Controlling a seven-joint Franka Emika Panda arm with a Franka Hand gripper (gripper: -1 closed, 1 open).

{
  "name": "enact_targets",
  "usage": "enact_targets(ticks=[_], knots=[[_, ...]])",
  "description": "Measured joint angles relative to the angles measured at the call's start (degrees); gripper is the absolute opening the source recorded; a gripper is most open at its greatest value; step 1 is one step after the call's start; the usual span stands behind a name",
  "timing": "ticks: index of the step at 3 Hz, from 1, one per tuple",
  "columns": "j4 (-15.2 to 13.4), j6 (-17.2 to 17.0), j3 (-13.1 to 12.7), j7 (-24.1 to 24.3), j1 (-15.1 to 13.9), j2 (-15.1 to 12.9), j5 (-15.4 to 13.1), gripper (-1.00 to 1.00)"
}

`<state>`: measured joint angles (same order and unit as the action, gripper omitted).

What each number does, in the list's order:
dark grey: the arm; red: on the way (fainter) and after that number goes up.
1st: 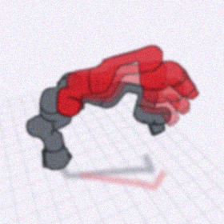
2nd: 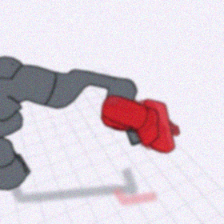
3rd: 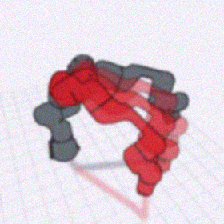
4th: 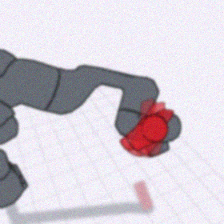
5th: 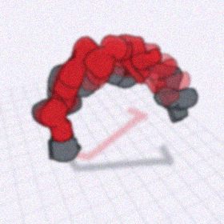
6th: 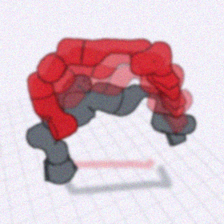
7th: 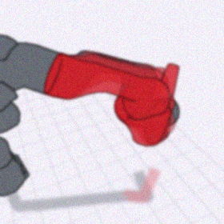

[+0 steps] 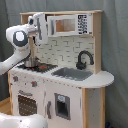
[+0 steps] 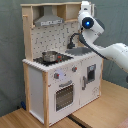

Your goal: Play with the kitchen

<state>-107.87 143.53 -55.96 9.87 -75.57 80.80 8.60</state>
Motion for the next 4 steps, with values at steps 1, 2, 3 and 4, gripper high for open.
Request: enact_targets(ticks=[1,2,3,4], knots=[[0.1,0.0,-0.1,0.0,0.0,0.0,0.0,1.00],[0.5,1.4,-0.2,-1.3,0.1,0.0,0.0,1.00],[0.9,4.4,-0.7,-6.2,2.2,0.7,0.0,1.00],[0.4,6.4,-1.2,-10.7,5.5,2.1,0.0,1.00]])
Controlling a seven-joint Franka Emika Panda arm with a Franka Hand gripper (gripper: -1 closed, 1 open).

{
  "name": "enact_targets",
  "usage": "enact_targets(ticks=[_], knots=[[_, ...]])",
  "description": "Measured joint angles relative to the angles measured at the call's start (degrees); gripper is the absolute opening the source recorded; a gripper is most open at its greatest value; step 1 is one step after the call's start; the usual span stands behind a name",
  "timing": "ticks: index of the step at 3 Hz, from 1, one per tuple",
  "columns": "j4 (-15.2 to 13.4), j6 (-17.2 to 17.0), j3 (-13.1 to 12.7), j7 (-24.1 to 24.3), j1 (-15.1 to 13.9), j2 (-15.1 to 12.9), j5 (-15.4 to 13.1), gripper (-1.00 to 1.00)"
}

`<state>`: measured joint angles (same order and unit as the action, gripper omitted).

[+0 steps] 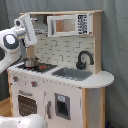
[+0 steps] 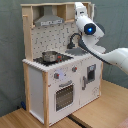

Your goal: Play with the kitchen

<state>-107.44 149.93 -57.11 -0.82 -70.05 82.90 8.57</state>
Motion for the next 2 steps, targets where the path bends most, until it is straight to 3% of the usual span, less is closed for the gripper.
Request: enact_targets(ticks=[2], knots=[[-4.4,5.3,-0.1,-6.8,6.0,2.4,-0.4,1.00]])
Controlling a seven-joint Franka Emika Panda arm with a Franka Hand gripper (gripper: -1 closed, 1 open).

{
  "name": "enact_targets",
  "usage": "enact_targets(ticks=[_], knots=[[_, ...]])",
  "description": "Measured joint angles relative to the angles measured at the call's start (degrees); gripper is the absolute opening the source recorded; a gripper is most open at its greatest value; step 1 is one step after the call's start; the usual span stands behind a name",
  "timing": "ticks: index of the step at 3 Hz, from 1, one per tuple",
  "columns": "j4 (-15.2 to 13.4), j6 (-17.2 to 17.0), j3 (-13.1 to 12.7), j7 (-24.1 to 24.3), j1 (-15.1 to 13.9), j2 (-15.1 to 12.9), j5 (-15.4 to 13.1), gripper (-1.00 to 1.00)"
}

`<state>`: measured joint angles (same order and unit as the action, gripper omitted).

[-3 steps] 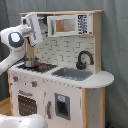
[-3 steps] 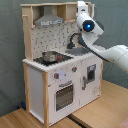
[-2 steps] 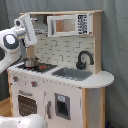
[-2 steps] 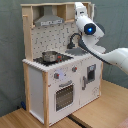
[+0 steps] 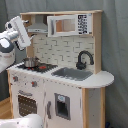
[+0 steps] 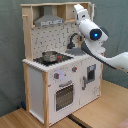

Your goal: Play with the kitchen

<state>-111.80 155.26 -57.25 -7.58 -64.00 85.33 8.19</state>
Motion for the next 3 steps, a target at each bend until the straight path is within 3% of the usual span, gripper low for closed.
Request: enact_targets(ticks=[3], knots=[[-6.5,10.2,-2.5,-15.2,6.0,0.2,-0.7,1.00]])
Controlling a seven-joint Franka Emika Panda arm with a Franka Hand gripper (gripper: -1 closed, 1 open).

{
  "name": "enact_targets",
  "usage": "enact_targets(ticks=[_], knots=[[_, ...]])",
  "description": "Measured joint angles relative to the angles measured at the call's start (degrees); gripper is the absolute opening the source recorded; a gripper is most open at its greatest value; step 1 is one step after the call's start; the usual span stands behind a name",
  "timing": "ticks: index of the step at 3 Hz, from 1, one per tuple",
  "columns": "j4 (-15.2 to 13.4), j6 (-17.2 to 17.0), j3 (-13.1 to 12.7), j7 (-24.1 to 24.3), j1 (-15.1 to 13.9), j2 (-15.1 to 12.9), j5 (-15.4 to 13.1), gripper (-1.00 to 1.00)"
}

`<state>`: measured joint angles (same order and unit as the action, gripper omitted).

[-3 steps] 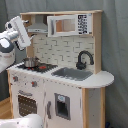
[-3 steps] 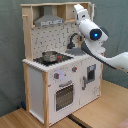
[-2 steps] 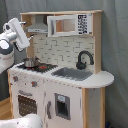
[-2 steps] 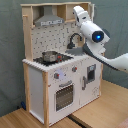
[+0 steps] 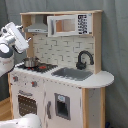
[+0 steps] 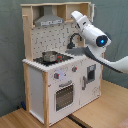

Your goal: Play with the kitchen

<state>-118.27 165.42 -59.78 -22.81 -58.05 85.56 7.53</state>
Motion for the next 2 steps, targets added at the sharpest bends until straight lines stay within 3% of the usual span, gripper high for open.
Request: enact_targets(ticks=[2], knots=[[-4.7,7.3,-3.0,-9.4,3.4,0.0,0.0,1.00]])
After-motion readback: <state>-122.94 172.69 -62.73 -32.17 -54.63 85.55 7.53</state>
